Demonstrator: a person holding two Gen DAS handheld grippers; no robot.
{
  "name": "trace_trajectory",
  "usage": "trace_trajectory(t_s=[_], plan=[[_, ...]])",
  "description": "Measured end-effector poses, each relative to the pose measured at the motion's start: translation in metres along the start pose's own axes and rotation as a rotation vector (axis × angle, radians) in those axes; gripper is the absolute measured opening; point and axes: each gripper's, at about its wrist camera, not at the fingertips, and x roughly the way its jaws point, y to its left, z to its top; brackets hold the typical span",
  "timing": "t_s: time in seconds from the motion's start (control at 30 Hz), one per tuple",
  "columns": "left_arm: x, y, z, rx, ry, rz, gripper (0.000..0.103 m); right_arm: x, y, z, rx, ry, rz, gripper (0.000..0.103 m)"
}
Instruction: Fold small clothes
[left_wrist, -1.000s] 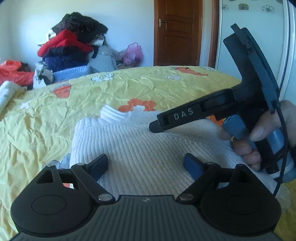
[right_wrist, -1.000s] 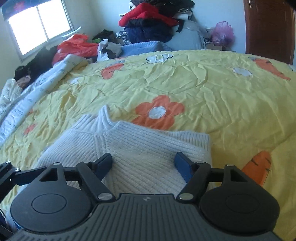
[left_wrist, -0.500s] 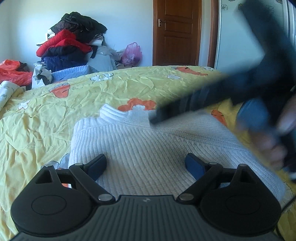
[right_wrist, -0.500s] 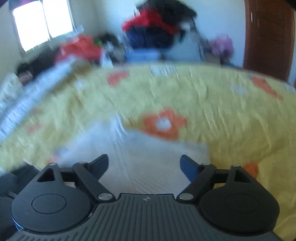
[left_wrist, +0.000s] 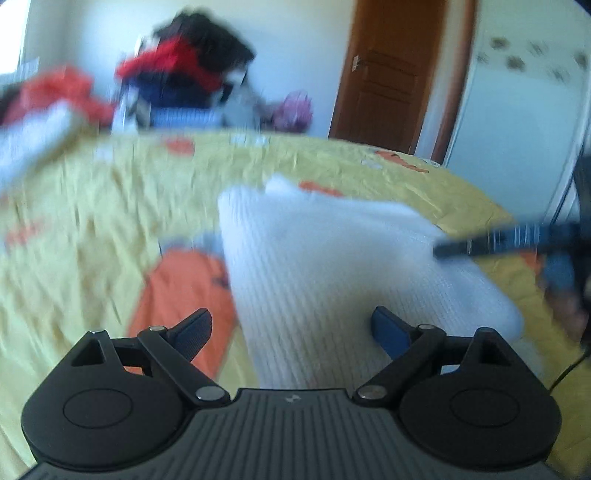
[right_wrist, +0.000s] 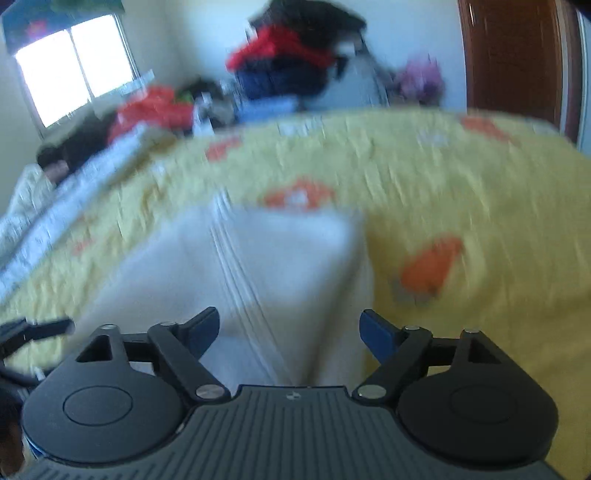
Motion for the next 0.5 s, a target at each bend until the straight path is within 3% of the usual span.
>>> trace_trajectory(t_s=[0.07,0.13,0.17,0.27,0.37,0.43,0.5], plan=[[0.014,0.004,0.002,-0.062,0.044,-0.065,0.094,0.006,-0.004,-0.008,0.024,0.002,0.052,0.066],[0.027,-0.002,0.003,-0.071,0.065,-0.065,0.095,0.006,-0.006,-0.005,0.041,-0.002,0.079,0.050],[0.029,-0.006,0.005,-0.070,0.068,-0.055,0.095,0.002,-0.005,-0.001,0.030,-0.012,0.088,0.027],[0.023,-0.017,0.008,-0.035,0.060,-0.046,0.094,-0.022,0.004,0.002,-0.055,-0.059,0.072,0.023],[0.030,-0.021,0.001,0.012,0.081,-0.053,0.095,-0.006,-0.011,-0.019,-0.040,-0.028,0.021,0.023],[0.041,-0.016,-0.009,-0.020,0.102,-0.068,0.098,-0.004,-0.017,-0.023,0.016,-0.064,0.031,0.030],[0.039,-0.009,-0.010,-0.072,0.110,-0.074,0.099,-0.009,-0.014,-0.021,0.037,-0.077,0.000,0.052]])
